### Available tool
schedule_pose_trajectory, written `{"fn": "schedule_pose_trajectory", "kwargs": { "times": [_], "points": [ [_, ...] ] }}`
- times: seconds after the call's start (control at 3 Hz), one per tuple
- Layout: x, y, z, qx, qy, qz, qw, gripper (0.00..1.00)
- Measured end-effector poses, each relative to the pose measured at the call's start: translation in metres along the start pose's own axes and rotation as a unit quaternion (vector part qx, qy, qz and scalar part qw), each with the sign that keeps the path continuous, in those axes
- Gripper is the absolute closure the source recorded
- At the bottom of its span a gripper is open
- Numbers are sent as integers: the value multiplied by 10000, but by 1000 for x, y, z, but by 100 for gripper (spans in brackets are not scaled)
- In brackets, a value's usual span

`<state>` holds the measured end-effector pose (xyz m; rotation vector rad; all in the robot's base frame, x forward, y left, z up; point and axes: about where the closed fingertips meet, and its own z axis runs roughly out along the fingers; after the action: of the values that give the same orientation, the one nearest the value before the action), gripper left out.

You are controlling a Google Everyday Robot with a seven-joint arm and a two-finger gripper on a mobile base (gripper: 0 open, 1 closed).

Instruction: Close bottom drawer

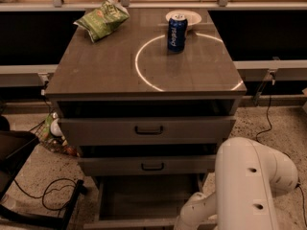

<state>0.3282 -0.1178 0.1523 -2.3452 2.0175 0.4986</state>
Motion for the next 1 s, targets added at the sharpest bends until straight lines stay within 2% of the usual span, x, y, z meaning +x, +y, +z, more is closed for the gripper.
{"fn": "schedule_pose_trajectory", "kwargs": {
  "times": [0.33,0.67,1.0],
  "points": [
    [0,0,0,1,0,0,10000,100],
    [-11,-51,-16,415,101,-169,9989,100],
    [-17,-72,-20,597,144,-236,9978,100]
  ]
}}
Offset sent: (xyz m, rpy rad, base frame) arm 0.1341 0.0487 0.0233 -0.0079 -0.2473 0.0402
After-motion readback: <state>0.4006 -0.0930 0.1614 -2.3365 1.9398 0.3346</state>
